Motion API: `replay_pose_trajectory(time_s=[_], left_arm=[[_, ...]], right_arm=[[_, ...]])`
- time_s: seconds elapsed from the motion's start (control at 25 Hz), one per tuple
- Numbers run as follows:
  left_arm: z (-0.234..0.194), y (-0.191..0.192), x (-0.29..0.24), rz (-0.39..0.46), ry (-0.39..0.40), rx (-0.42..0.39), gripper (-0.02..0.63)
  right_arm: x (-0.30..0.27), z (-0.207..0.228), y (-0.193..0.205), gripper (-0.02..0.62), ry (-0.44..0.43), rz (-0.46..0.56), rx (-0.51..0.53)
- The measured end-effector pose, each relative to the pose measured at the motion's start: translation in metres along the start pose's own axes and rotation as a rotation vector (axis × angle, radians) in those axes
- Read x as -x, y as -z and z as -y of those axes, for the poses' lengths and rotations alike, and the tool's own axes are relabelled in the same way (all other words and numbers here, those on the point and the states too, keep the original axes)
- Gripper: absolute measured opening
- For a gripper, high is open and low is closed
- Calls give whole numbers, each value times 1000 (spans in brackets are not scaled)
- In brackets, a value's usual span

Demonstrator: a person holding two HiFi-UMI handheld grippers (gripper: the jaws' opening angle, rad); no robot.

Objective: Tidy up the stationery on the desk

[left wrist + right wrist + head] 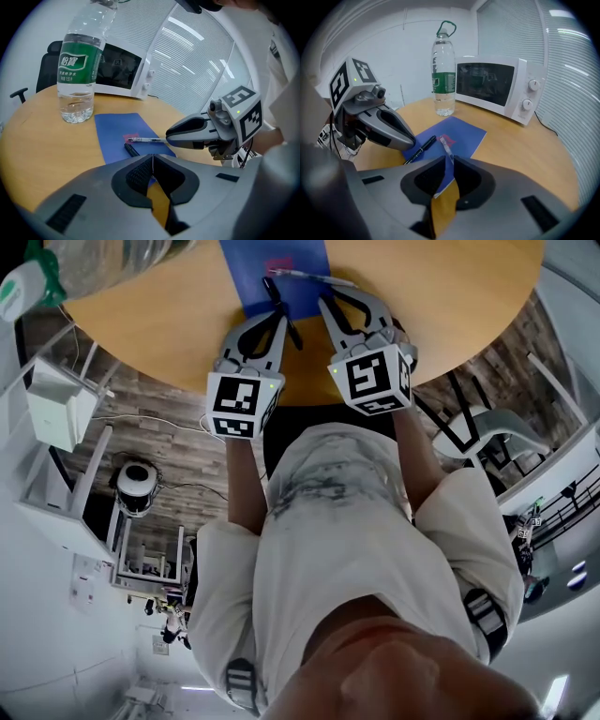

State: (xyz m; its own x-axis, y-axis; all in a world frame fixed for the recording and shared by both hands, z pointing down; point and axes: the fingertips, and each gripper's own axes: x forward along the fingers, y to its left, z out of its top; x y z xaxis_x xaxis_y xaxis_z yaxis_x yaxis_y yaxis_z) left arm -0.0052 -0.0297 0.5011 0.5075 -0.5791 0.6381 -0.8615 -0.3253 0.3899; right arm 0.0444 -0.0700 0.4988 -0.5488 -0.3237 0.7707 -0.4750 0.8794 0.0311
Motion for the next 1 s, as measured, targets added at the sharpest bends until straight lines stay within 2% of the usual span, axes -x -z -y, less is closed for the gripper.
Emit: replay_pose_trajectory(time_s=[0.04,0.08,0.36,0.88,1.0], left_arm=[[1,-3,0,0,10,-9,11],[2,-6,-1,1,19,-17,11],[1,-15,-1,5,48,-51,11],[-1,-29,-7,-13,104,-95,11],[0,-31,-11,-22,120,-108,11]], right_arm=[[-2,1,-1,127,4,-5,10],[-4,2,-2,147,7,-10,17],[-20,10,1,147,38,-66,57],[-30,24,6,143,28,-126,-39],[-30,27,8,103,44,-124,-64]])
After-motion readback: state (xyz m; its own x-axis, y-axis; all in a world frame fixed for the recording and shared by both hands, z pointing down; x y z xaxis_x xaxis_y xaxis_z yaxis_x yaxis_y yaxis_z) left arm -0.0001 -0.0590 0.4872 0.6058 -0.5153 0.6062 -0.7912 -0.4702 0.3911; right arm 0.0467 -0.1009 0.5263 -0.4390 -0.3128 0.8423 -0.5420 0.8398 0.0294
